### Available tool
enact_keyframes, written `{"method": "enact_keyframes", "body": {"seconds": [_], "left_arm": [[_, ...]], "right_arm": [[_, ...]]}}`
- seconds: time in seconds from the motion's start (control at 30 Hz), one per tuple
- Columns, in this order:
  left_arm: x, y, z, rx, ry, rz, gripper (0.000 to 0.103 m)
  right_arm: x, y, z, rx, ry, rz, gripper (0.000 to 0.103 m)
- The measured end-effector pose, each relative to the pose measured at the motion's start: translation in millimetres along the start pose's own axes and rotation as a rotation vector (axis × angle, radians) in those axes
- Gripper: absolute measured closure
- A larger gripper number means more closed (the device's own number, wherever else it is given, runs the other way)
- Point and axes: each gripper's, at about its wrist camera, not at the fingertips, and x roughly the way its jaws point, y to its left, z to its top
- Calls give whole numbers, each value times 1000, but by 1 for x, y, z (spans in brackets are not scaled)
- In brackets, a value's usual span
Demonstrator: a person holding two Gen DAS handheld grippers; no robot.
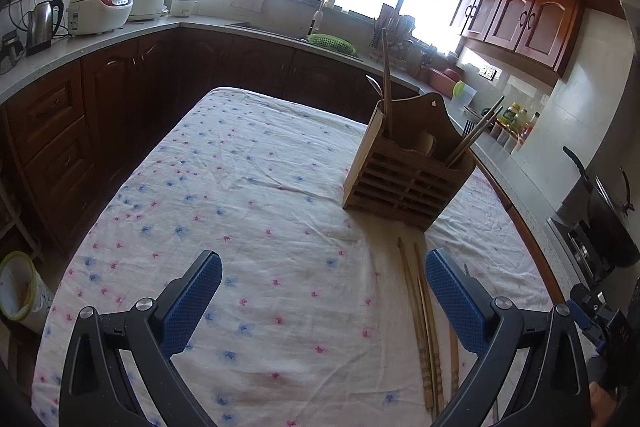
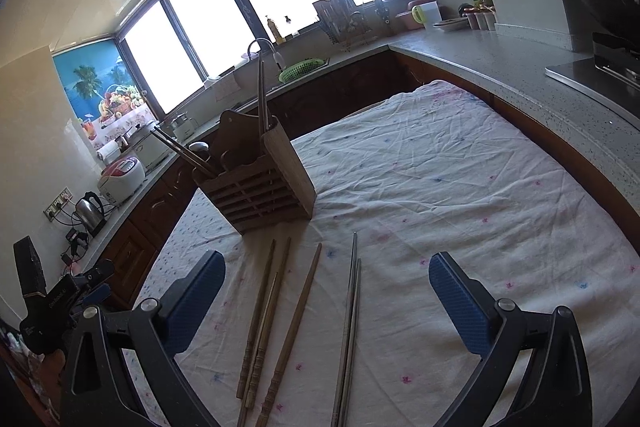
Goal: Organize utensils
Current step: 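Move both open tools back down toward the loose chopsticks on the cloth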
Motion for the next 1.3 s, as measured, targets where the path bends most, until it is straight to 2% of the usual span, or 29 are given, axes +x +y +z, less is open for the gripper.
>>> {"method": "enact_keyframes", "body": {"seconds": [0.17, 0.3, 0.4, 0.63, 0.97, 1.23, 1.3], "left_arm": [[5, -13, -1, 49, 29, 35, 1], [14, -31, -1, 134, 45, 135, 1], [17, -43, -3, 182, 48, 173, 1], [24, -59, -5, 233, 47, 189, 1], [45, -66, -3, 253, 83, 185, 1], [69, -76, -1, 272, 122, 191, 1], [76, -77, 0, 274, 132, 190, 2]], "right_arm": [[2, -3, -4, -11, 19, -25, 0], [5, -3, -5, -29, 28, -49, 0], [8, 0, -7, -50, 36, -66, 0], [15, 4, -9, -83, 50, -74, 1], [32, 5, -6, -98, 79, -67, 1], [53, 2, -4, -103, 123, -73, 7], [59, 1, -4, -106, 138, -77, 12]]}}
